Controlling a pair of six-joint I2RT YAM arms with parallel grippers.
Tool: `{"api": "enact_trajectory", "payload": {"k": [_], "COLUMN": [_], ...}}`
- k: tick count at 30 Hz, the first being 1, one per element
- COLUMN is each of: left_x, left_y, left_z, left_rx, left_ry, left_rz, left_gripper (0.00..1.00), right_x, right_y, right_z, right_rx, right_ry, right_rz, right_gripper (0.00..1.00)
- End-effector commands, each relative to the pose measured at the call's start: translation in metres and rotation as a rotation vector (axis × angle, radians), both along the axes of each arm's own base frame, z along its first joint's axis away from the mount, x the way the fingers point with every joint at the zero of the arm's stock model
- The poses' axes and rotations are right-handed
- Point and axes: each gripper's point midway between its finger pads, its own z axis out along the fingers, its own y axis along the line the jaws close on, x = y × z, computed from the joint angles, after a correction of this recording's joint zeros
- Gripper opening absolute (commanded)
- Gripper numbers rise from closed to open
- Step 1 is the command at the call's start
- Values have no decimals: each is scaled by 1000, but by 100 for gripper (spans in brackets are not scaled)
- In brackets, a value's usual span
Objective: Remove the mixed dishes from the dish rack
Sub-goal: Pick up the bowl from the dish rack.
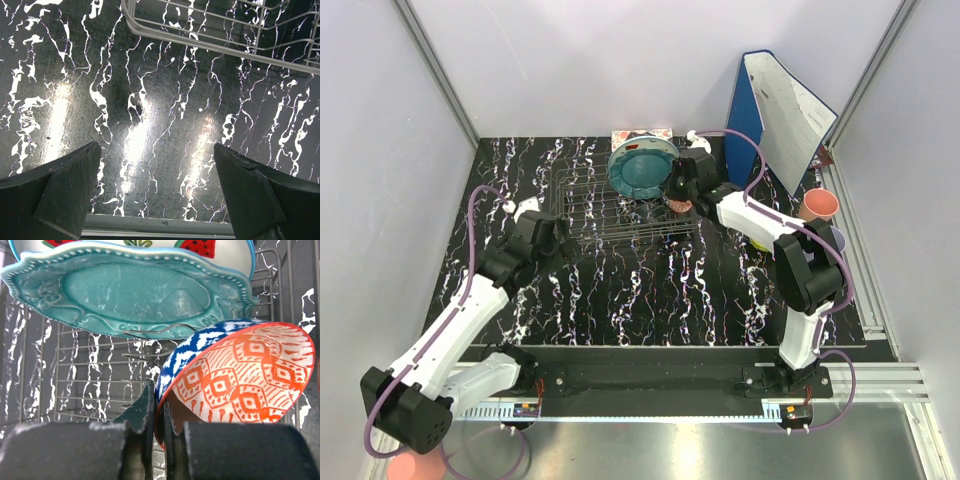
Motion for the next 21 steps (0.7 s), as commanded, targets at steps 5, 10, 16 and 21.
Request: {"api": "enact_trajectory", "payload": {"k": [5, 10, 16, 21], "left_x": [1, -1, 1, 5], "left_y": [2, 3, 6, 8], "left_z": [11, 10, 18, 22], "left_rx": [-19, -17, -7, 11], "left_ry": [-64, -68, -94, -103], "left_rz": [11, 14, 20, 18], "left_gripper": [99, 99, 99, 99], "right_x": [3, 3, -6, -24], "right_y": [-17, -10, -1, 8], "right_z": [47, 82, 140, 187], "right_rx": [-56, -20, -6, -36], "right_ry": [-86, -139, -202, -262], "right_rz": [-8, 32, 100, 169], "right_gripper": [0, 0, 0, 0]}}
